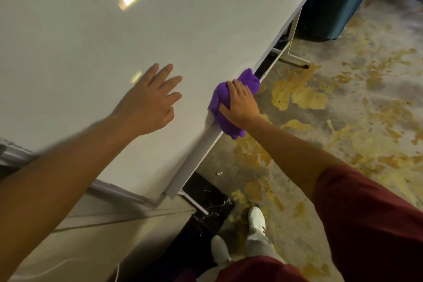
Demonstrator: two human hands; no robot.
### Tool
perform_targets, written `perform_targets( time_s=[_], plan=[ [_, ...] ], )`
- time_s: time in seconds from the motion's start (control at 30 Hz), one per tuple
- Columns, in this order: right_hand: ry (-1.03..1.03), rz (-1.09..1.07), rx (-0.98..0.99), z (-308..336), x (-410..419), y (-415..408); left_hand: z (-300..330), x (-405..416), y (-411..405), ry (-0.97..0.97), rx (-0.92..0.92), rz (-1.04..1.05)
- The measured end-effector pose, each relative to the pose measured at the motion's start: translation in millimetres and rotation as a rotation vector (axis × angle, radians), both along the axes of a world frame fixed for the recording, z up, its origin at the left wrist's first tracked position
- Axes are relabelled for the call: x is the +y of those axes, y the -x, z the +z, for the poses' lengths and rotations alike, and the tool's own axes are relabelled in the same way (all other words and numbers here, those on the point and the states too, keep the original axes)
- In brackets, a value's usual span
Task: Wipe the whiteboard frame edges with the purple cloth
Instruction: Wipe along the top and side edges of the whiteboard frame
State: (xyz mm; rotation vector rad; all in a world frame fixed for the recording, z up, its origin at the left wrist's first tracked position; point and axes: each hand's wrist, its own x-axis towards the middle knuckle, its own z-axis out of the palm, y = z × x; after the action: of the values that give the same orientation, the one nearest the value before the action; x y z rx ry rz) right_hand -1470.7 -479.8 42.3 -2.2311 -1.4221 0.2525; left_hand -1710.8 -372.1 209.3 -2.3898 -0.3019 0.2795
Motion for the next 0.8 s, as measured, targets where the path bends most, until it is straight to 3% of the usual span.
perform_targets(
  time_s=[0.6, 0.8],
  plan=[
    [-0.123, 0.122, 0.009, -9, -53, 156, -2, -2, 10, -0.099, 0.006, -0.025],
    [-0.212, 0.224, 0.127, -16, -78, 220, 1, -3, 13, -0.012, -0.032, -0.031]
  ],
)
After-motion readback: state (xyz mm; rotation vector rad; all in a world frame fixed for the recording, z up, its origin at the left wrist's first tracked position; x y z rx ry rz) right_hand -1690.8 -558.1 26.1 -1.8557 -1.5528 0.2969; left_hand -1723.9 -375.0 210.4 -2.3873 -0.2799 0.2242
